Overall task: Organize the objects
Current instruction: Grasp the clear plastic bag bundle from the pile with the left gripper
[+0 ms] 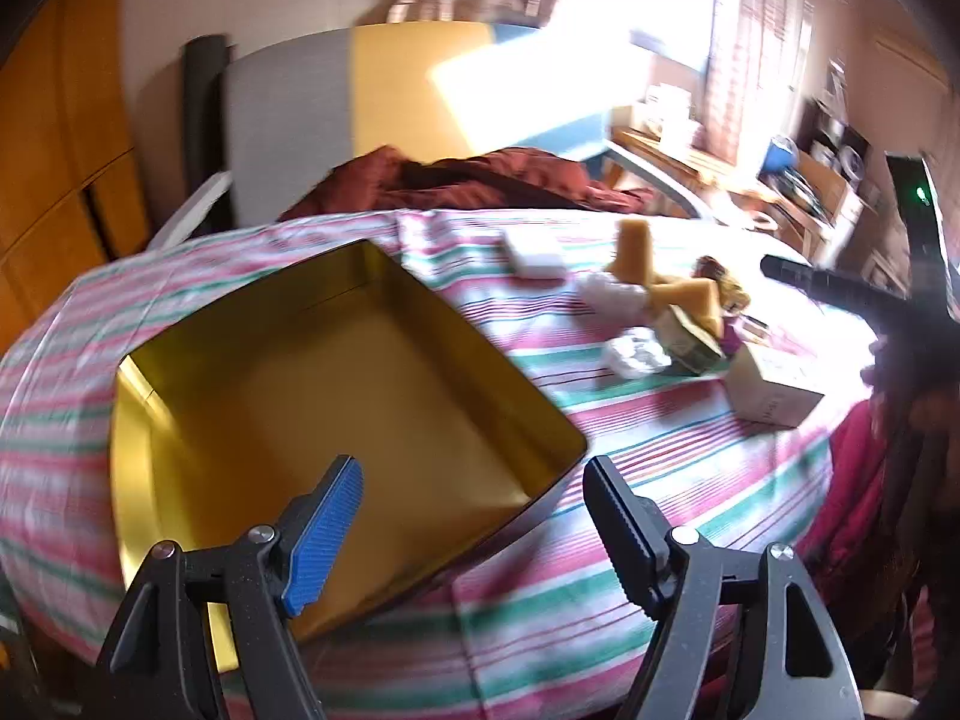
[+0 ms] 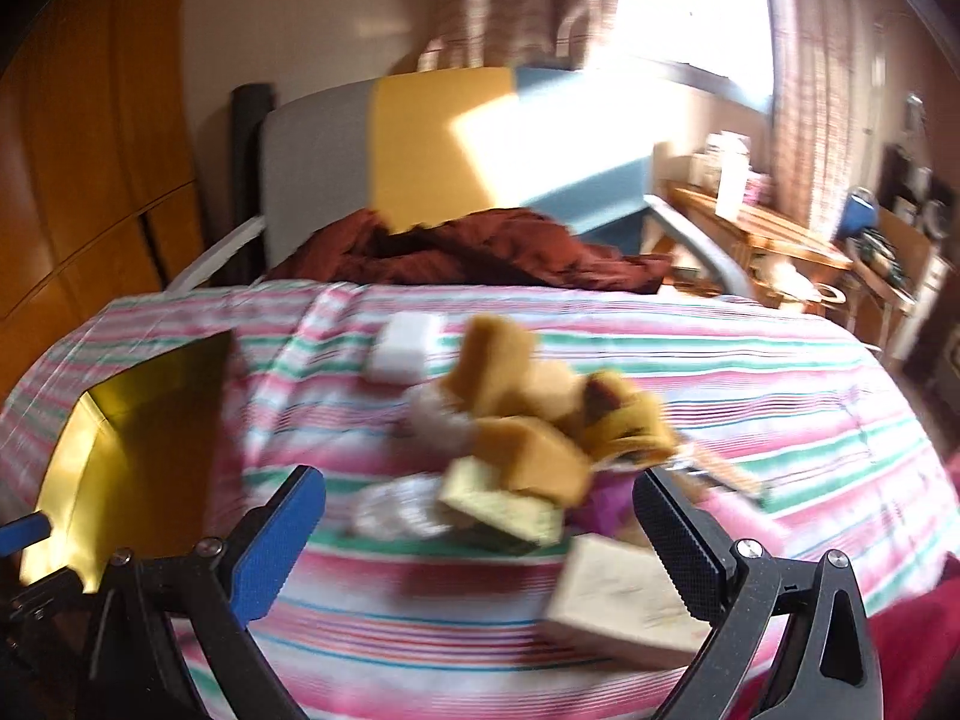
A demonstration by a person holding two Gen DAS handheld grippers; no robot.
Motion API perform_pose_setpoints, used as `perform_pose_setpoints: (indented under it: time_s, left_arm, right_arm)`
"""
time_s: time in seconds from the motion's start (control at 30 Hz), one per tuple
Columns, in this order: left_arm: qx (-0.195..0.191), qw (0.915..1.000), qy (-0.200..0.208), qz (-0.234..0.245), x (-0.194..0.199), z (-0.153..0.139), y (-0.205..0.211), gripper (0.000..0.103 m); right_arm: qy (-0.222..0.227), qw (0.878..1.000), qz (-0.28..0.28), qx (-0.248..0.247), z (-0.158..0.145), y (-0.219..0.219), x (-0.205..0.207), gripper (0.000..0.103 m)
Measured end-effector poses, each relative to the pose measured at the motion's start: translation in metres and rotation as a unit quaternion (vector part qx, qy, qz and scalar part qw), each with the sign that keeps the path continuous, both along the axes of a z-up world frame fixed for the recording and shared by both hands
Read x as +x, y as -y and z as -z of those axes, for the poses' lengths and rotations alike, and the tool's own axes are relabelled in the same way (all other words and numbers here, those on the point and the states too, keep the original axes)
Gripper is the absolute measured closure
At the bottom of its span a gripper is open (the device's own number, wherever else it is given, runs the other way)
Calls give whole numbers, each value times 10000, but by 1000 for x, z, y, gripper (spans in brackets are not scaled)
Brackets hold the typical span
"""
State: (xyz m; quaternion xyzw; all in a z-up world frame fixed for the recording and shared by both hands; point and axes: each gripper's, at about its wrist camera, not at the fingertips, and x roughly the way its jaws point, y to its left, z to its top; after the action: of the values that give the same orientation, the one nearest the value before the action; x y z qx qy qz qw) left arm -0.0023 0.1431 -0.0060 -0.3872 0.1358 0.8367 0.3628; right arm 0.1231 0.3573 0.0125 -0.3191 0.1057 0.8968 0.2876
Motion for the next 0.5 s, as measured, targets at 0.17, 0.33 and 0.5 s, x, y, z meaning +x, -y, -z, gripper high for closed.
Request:
perform_pose_setpoints:
  time_s: [0.17,0.33,0.5]
  left_arm:
    - [-232,9980,183,551,-6,3,-48,26]
    - [-494,9937,281,969,-10,10,-100,27]
    - [-910,9857,433,1347,-17,33,-151,28]
  right_arm:
    - [-169,9968,773,-114,-6,-62,36,0]
    - [-473,9891,1265,-589,7,-97,60,0]
    - [-614,9839,1295,-1069,15,-109,60,0]
